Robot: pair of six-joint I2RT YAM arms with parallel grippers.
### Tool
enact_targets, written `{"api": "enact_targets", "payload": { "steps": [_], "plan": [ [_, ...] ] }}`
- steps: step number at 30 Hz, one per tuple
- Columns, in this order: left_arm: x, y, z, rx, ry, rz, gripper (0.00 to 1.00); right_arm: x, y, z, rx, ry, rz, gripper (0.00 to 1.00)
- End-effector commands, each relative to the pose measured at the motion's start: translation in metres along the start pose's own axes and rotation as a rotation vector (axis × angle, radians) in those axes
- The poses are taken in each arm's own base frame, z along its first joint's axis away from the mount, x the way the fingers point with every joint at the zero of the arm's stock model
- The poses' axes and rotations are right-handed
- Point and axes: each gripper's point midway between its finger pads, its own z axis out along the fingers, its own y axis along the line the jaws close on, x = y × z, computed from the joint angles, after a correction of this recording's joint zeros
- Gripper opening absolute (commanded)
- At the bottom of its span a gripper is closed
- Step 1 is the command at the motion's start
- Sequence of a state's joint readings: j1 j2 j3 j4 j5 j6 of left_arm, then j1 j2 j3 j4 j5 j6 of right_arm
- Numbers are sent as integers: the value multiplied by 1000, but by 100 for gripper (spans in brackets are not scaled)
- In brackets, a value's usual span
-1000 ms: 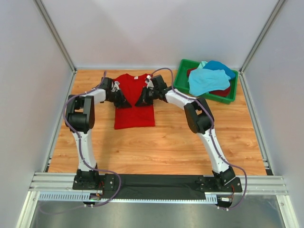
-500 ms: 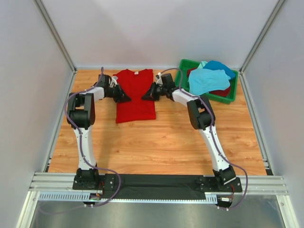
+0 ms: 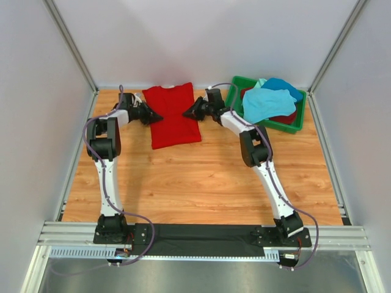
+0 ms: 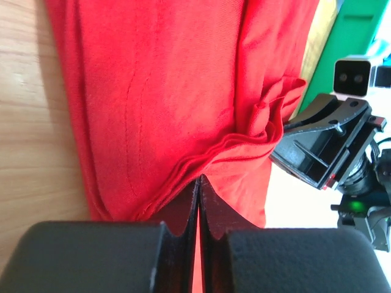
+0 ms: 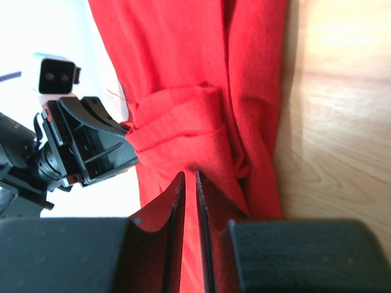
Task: Fold and stack the t-shirts
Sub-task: Fold the tshirt
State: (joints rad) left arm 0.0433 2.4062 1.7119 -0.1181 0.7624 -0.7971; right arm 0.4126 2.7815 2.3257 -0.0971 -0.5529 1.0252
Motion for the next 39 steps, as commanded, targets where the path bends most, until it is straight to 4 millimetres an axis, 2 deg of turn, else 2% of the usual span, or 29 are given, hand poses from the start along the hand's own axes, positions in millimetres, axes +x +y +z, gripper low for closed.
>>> {"api": "enact_targets", "payload": {
  "steps": [1,2,3,4,5,6,7,8,9,10,11,12,13,14,15,16,17,18,19,21,22,23,26,29,32,35,39],
  "plan": [
    [-11,-8,0,21,-26,-22,6,-18,7,-4,14,-55,-10,14],
    [-8,-10,-3,11,-24,-15,6,-13,15,-7,19,-43,-29,14],
    [-3,-5,-4,-22,-24,-17,6,-7,13,-9,38,-27,-40,14],
    [14,9,-4,-74,16,-35,6,1,11,-12,49,1,-40,14],
    [20,10,-9,-93,24,-37,6,21,-8,-12,89,44,-28,14],
    [29,16,-11,-115,42,-54,6,26,3,-20,84,51,-43,14],
    [48,29,-12,-148,74,-84,6,36,-2,-23,102,71,-43,14],
    [55,29,-16,-160,79,-85,6,63,-26,-25,154,123,-28,14],
    [61,25,-16,-128,90,-69,4,69,-16,-32,144,134,-37,14],
    [82,35,-17,-144,127,-105,4,82,-20,-36,152,163,-36,14],
    [88,31,-22,-154,133,-99,4,97,-24,-40,167,193,-51,15],
    [106,31,-21,-192,169,-98,4,118,-43,-48,211,231,-33,14],
    [121,35,-25,-214,191,-96,4,123,-30,-60,200,231,-52,14],
    [129,21,-30,-204,194,-48,4,135,-29,-65,203,243,-60,14],
    [146,30,-38,-244,210,-56,4,151,-47,-76,240,269,-46,14],
    [153,29,-43,-255,214,-47,4,153,-30,-88,222,263,-69,14],
    [155,18,-54,-252,197,-26,4,161,-30,-94,232,280,-81,14],
    [169,29,-64,-300,210,-46,4,175,-43,-108,277,317,-80,14],
    [170,21,-76,-305,194,-31,4,177,-30,-117,264,315,-105,15],
    [186,28,-91,-343,211,-31,4,184,-31,-133,277,324,-114,15],
    [186,18,-99,-326,194,-8,4,189,-41,-141,302,332,-113,15],
    [187,16,-103,-325,190,2,4,185,-34,-149,297,319,-120,15],
    [190,13,-116,-361,197,26,5,182,-36,-162,308,308,-109,15],
    [181,-1,-119,-333,214,95,5,181,-30,-166,298,326,-153,15],
    [171,-22,-123,-280,187,160,6,179,-10,-173,260,334,-183,16],
    [173,-34,-123,-227,202,159,8,177,9,-177,218,342,-181,17],
    [176,-28,-119,-227,209,139,7,177,20,-169,170,351,-161,18]
  ]
}}
